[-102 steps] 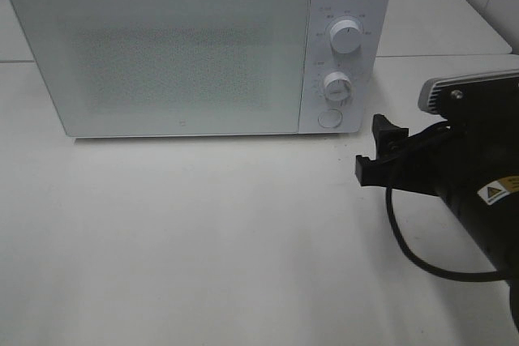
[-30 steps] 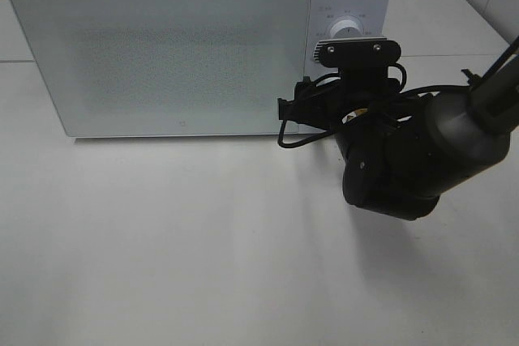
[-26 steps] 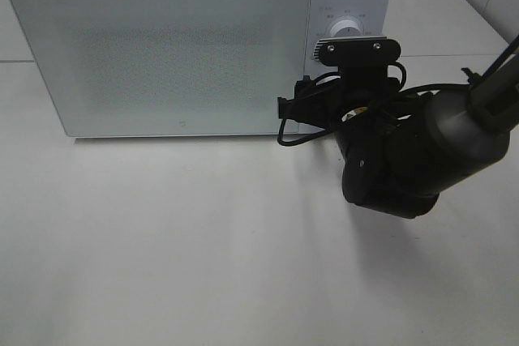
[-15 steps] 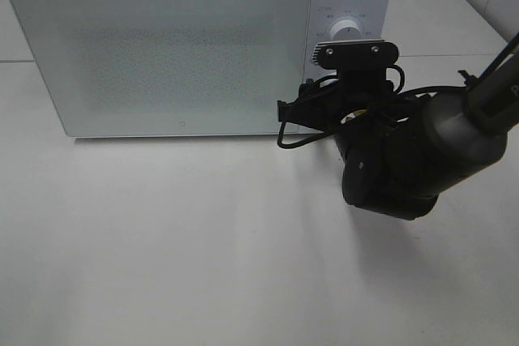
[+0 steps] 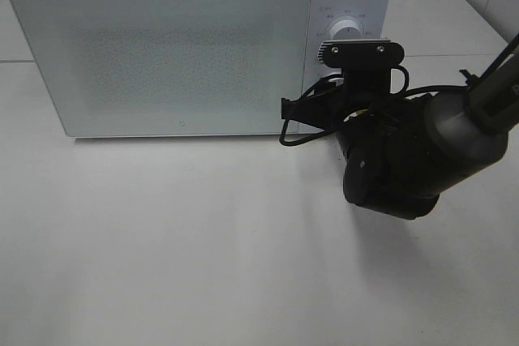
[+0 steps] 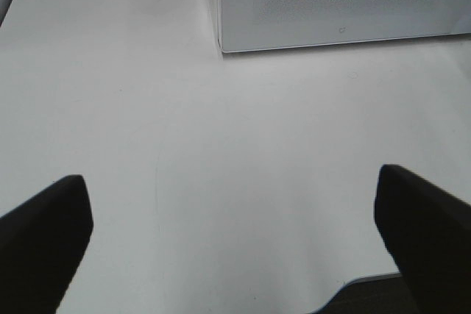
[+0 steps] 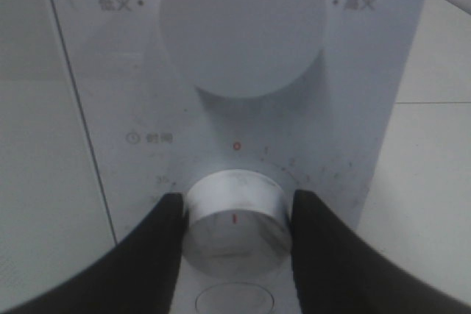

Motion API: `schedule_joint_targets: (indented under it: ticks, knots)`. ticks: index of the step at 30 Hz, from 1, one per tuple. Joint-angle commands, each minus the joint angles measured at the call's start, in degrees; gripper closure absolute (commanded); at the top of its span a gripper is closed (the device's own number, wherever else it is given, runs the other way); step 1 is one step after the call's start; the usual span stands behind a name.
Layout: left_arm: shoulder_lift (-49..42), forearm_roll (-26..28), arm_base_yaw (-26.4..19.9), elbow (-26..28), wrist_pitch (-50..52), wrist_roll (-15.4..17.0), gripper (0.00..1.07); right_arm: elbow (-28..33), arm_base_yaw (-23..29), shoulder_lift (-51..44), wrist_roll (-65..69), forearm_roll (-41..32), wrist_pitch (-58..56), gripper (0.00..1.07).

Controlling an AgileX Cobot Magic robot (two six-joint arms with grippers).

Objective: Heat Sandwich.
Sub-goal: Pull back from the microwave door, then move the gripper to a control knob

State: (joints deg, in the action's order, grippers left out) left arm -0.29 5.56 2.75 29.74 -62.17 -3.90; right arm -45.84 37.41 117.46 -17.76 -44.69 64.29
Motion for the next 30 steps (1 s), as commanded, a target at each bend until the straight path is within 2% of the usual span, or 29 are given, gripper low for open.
schedule_joint_targets:
  ticks: [1, 11, 24, 30]
  knots:
    - [-0.97, 0.00, -0.11, -0.06, 0.80, 0.29, 0.07, -0.46, -0.11, -0.17, 0.29, 1.20, 0.69, 0.94]
    - [-0.97, 0.00, -0.11, -0.06, 0.80, 0.29, 0.07, -0.46, -0.11, -0.17, 7.05, 1.26, 2.75, 0.93]
    - [-0.97, 0.00, -0.11, -0.06, 0.80, 0.29, 0.07, -0.46, -0.11, -0.17, 29.62, 1.26, 3.78, 0.93]
    - [-0.97, 0.00, -0.11, -0.06, 0.80, 0.29, 0.07, -0.46, -0.11, -0.17, 44.58, 1.26, 3.78, 0.93]
